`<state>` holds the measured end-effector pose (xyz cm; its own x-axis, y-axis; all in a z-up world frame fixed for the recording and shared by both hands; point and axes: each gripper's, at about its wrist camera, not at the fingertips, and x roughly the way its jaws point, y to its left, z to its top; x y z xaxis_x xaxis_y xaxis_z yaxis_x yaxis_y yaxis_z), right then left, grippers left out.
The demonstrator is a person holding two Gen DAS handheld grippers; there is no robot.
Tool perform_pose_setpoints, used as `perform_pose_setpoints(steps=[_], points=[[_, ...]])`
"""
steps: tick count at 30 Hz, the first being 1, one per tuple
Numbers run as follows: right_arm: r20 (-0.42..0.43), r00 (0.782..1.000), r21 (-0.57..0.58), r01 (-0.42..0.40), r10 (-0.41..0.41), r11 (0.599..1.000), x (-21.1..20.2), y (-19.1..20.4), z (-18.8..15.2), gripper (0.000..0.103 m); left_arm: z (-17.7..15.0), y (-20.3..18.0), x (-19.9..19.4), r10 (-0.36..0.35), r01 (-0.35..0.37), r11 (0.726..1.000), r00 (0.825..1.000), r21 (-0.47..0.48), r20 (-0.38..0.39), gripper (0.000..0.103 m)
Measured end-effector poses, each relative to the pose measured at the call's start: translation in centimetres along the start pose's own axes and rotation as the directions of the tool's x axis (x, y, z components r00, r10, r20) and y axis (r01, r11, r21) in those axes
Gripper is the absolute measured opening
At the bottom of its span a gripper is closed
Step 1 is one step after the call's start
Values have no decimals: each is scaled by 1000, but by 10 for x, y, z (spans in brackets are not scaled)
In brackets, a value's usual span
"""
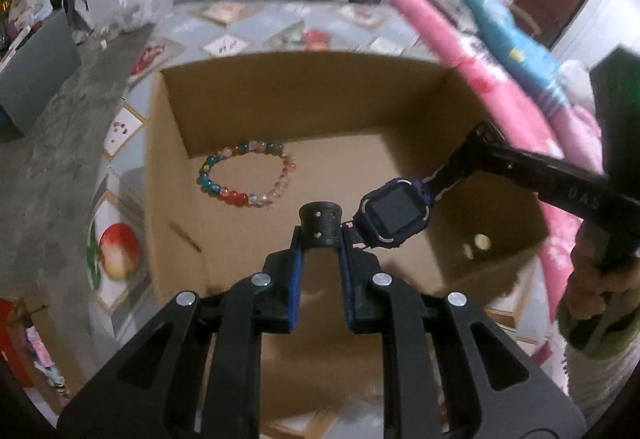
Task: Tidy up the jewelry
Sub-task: 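Open the right tool to drop the smartwatch into the box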
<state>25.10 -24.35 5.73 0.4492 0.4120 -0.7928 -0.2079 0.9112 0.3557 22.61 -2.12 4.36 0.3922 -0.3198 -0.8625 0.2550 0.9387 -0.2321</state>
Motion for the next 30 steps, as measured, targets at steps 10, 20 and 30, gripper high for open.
perform_pose_setpoints(steps=[10,20,30], points=[[-113,983,-73,140,-148,987,50,-6,27,11,25,8,37,120,-122,993,987,-10,-103,41],[25,993,-25,116,-115,993,-1,-20,20,11,12,-4,-17,116,-117,993,990,2,81,47],[205,979,-5,-10,11,1000,-99,-14,-29,11,-61,-22,-125,112,-162,981,918,104,380,67]])
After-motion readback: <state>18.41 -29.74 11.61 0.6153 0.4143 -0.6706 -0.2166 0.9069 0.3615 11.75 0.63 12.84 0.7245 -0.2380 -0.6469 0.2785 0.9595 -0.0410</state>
